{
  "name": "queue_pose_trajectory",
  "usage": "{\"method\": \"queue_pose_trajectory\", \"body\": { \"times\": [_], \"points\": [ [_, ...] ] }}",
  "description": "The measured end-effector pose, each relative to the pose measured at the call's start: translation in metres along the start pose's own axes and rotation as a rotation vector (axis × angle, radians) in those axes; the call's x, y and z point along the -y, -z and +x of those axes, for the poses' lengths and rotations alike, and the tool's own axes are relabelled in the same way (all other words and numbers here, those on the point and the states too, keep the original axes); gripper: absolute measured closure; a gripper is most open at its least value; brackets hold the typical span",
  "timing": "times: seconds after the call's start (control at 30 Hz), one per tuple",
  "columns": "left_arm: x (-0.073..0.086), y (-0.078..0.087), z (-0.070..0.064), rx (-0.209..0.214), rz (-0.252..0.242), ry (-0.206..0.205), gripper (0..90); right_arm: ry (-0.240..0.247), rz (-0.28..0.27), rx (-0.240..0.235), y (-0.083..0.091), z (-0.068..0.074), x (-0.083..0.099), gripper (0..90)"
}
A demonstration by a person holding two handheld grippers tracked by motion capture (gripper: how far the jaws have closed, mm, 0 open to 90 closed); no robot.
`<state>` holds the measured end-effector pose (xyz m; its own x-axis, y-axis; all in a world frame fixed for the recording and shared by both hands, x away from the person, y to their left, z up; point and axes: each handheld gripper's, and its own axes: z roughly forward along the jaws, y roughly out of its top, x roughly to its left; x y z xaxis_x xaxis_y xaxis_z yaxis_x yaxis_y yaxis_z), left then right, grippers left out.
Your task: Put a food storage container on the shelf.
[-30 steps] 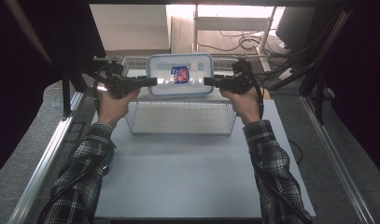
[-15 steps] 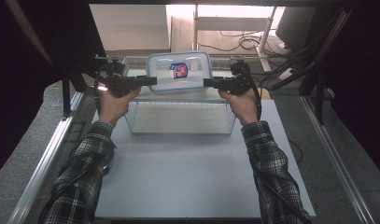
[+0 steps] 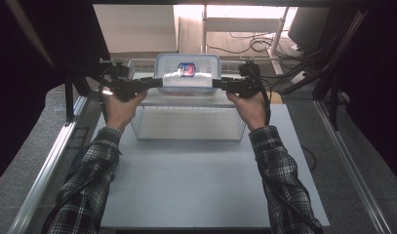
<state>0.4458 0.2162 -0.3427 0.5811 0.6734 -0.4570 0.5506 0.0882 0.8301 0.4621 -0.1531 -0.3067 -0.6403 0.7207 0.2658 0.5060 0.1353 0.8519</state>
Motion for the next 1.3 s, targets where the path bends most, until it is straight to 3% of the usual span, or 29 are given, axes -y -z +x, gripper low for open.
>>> {"method": "queue_pose_trajectory", "body": {
  "times": [0.17, 0.37, 0.57, 0.73, 1.1, 1.3],
  "points": [
    [-0.003, -0.004, -0.006, -0.024, -0.003, -0.016, 39.8, 0.008, -0.01, 0.023, 0.0, 0.002, -0.001, 54.7],
    [-0.004, -0.002, -0.004, -0.021, -0.016, 0.03, 45.2, 0.014, -0.01, 0.032, 0.001, 0.003, -0.003, 55.6],
    [-0.007, 0.001, -0.006, -0.046, -0.023, 0.01, 50.0, 0.009, -0.017, 0.039, 0.0, 0.003, -0.005, 57.1],
    [-0.007, 0.002, -0.009, -0.039, -0.007, 0.026, 50.9, 0.015, -0.011, 0.044, 0.001, 0.002, -0.007, 57.4],
    [-0.002, 0.007, -0.011, -0.009, -0.008, 0.016, 52.9, 0.024, 0.001, 0.05, 0.006, 0.003, -0.006, 57.2],
    [-0.004, 0.004, -0.011, -0.024, -0.004, 0.004, 52.9, 0.02, 0.001, 0.055, 0.007, 0.005, -0.005, 57.0]
  ]
}}
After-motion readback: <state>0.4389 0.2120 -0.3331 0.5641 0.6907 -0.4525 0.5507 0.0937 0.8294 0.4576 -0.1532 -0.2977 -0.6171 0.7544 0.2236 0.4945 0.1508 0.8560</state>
